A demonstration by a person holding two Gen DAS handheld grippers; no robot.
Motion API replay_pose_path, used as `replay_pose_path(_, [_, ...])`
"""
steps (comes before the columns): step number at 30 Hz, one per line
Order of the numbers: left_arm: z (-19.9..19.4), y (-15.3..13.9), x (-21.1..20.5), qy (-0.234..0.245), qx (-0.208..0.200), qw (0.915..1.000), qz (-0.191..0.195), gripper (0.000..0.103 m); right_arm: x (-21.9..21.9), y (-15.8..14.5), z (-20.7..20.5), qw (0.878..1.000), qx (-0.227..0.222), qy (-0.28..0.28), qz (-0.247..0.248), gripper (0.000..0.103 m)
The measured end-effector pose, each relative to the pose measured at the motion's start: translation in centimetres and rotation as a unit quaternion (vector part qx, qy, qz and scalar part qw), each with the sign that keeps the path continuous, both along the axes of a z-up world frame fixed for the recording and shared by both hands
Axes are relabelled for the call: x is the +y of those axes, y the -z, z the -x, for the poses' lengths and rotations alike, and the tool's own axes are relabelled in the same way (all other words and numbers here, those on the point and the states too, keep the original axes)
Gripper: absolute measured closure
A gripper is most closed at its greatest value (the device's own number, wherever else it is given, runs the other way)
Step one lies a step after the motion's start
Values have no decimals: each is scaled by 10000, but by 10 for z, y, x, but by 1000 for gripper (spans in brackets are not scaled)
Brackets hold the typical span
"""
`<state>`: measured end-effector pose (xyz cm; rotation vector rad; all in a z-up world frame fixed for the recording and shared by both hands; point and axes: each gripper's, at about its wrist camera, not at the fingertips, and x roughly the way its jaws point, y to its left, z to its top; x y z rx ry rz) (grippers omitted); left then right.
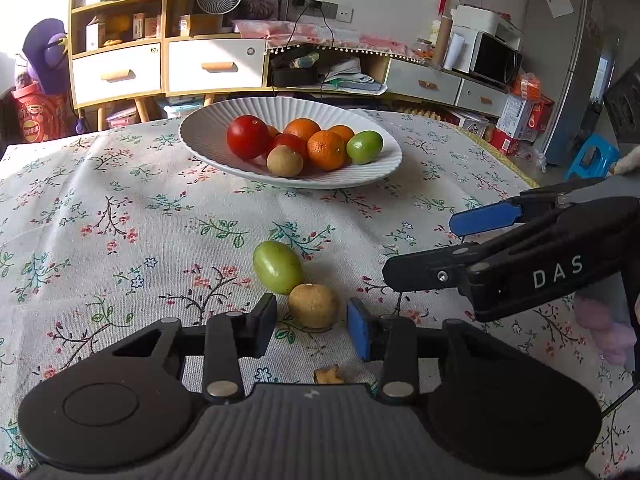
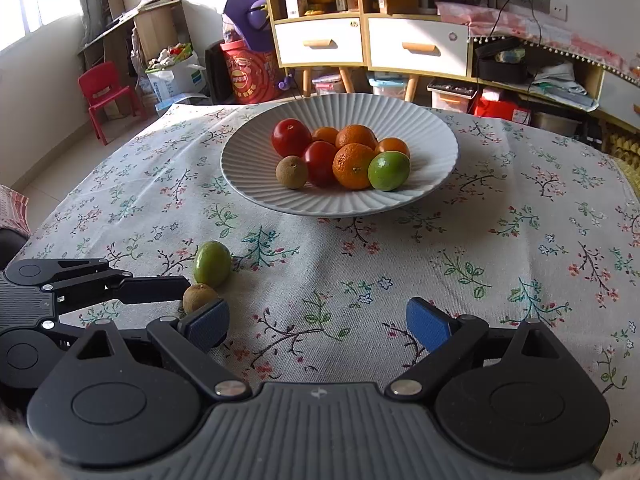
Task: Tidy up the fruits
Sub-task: 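Grasp the second kiwi with the left tool while the right tool grasps the other green plum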
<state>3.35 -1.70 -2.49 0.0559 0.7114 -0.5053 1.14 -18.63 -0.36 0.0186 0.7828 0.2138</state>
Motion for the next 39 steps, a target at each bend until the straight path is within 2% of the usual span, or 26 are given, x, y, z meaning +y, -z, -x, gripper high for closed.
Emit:
replay_pose_path(3, [0,-2,4,-19,53,10000,66,85,2,1,-1,10000,15,-15,12,9])
replay_pose_path(8, [4,-6,14,-171,118,9997,-91,85,11,4,-7,10000,13,-83,-23,10])
replay_pose_path(13, [6,-10,29,-381,126,9988,-289,85,27,6,-12,9996,-59,-257,-73,15])
replay_pose_path(20, [5,-9,43,-622,285,9970,-354,85,49,10,-12,9981,-208,-585,67,24])
replay_pose_path(27, [5,-10,47,-651,348,9968,-305,85,59,11,-12,9969,-240,-692,288,44])
replay_pose_path(32, [5,-10,46,-641,349,9968,-318,85,62,11,-11,9964,-307,-702,352,65])
replay_pose_path(34, [5,-10,46,-639,346,9968,-321,85,60,10,-11,9965,-314,-710,320,78])
replay_pose_path(39, [4,-10,45,-642,374,9968,-298,85,58,8,-11,9969,-286,-705,224,80])
